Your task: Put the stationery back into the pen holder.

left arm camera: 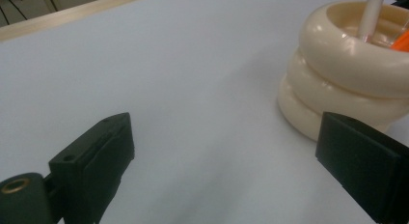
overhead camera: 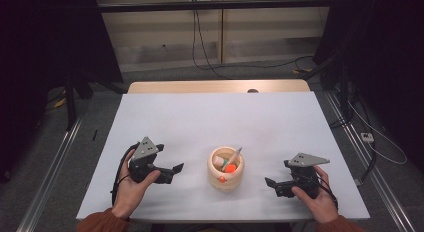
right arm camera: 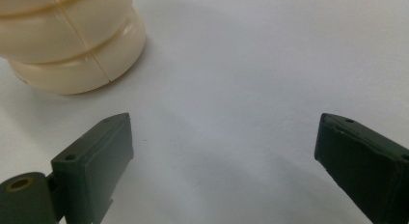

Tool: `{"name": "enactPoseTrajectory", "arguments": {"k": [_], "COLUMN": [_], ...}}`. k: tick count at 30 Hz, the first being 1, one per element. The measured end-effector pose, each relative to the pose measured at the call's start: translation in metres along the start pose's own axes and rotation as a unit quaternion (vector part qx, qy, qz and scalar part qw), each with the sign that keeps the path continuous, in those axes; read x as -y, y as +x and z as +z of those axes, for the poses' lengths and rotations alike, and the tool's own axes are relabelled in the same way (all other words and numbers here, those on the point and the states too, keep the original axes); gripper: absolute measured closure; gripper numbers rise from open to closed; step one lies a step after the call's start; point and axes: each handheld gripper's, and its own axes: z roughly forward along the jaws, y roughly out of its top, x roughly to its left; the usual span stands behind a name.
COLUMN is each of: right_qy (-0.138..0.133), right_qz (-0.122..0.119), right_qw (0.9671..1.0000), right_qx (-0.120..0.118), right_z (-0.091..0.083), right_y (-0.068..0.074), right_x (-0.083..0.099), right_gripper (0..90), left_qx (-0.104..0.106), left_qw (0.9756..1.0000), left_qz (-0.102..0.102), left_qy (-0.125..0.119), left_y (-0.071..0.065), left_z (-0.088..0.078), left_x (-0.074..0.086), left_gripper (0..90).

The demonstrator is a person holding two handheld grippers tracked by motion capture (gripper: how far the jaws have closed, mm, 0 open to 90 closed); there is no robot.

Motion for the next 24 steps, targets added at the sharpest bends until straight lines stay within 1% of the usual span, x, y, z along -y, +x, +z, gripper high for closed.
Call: {"name": "enactPoseTrajectory", "arguments": {"k": [10, 16, 24], "right_qy": [0.001, 0.001, 0.002], "right_qz": [-0.001, -0.001, -0.001], "right_qw": [1.0, 1.0, 1.0], "right_qx": [0.0, -0.001, -0.001], "right_z": [0.0, 0.0, 0.0], "right_y": [0.0, 0.0, 0.0], "right_x": [0.0, 0.0, 0.0], "right_gripper": [6.1, 6.1, 6.1], "left_qx": [-0.019, -0.023, -0.031], "left_qw": [0.9997, 0.9995, 0.9992], "left_qz": [-0.011, -0.013, -0.025], "left_qy": [0.009, 0.014, 0.01], "left_y": [0.002, 0.0, 0.0], "left_z": [-0.011, -0.016, -0.019], "left_x": [0.012, 0.022, 0.035], "left_gripper": [6.6, 6.6, 6.6]}}
